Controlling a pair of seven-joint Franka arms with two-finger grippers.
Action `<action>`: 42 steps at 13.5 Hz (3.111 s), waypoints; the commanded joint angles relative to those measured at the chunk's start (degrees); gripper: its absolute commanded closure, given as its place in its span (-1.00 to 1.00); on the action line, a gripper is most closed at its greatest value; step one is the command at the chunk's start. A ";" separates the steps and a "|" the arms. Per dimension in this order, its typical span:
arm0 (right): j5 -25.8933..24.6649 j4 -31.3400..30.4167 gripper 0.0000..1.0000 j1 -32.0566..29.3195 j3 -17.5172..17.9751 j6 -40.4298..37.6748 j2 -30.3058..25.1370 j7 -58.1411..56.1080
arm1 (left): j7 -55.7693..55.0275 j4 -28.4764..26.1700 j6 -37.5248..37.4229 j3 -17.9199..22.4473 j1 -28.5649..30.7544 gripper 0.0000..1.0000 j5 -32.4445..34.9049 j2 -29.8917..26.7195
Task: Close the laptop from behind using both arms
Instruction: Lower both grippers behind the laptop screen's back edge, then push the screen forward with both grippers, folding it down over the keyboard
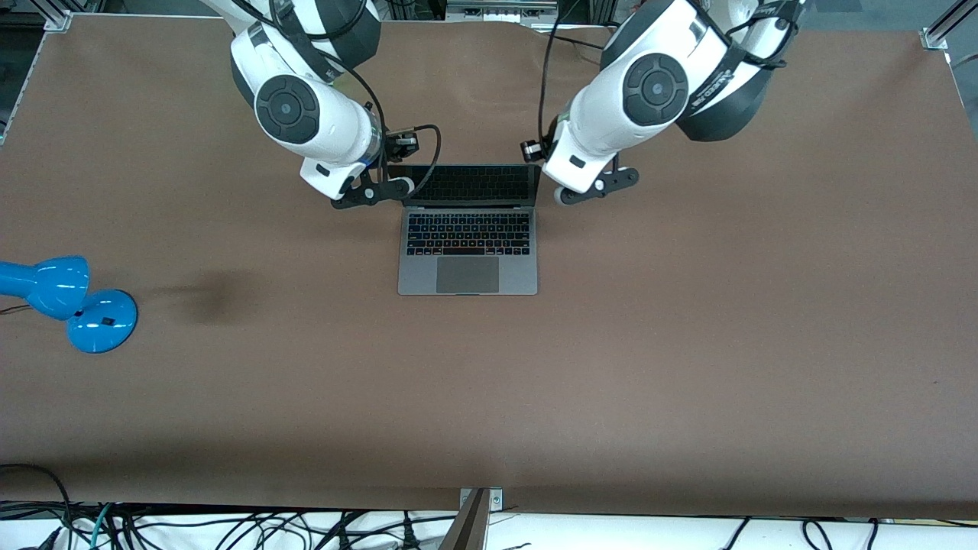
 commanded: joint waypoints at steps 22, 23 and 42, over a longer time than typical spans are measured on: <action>-0.91 -3.31 1.00 0.83 -0.81 5.88 5.70 -1.46 | -0.19 -3.49 13.04 -0.62 -3.16 1.00 6.11 11.72; -0.91 -3.13 1.00 0.83 -0.81 6.50 5.79 -1.55 | -0.19 -2.71 13.22 -0.62 -3.16 1.00 6.11 12.16; -2.93 4.68 1.00 0.66 -5.65 15.47 15.97 -10.34 | -0.45 6.44 13.31 0.88 -3.16 1.00 9.71 20.24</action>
